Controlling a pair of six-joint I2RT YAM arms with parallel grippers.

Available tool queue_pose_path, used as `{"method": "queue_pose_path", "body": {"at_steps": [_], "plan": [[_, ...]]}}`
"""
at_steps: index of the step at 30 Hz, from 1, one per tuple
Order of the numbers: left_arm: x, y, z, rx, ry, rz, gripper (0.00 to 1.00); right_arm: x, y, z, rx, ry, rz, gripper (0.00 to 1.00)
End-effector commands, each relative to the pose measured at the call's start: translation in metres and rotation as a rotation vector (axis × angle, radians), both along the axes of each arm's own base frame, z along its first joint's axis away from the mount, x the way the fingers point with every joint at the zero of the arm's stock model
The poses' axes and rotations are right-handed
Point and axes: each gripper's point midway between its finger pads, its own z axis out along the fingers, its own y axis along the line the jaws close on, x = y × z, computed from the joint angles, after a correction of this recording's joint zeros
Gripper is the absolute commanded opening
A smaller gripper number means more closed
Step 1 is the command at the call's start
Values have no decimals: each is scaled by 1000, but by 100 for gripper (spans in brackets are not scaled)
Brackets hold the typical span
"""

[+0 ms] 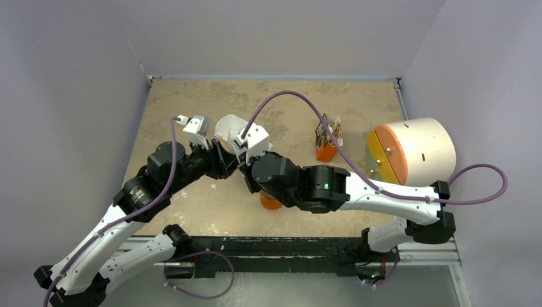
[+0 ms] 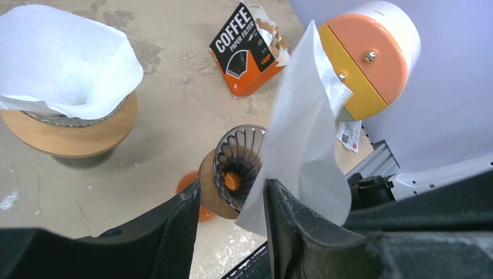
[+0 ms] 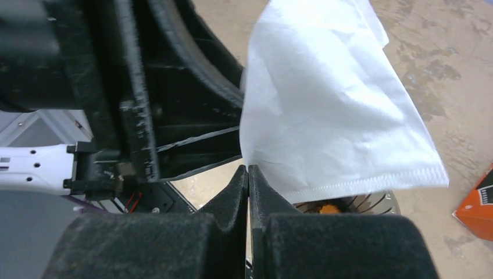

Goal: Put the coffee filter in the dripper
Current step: Place the coffee filter in the coffee dripper.

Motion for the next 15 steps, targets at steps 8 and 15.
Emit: {"method": "queue_pose_path", "body": {"at_steps": [8, 15], "plan": [[6, 0, 10, -41, -27, 31, 42, -11, 4, 16, 86, 32, 43, 0], [-5, -16, 22, -136, -65, -67, 34, -16, -8, 11, 111, 46, 49, 0]]}}
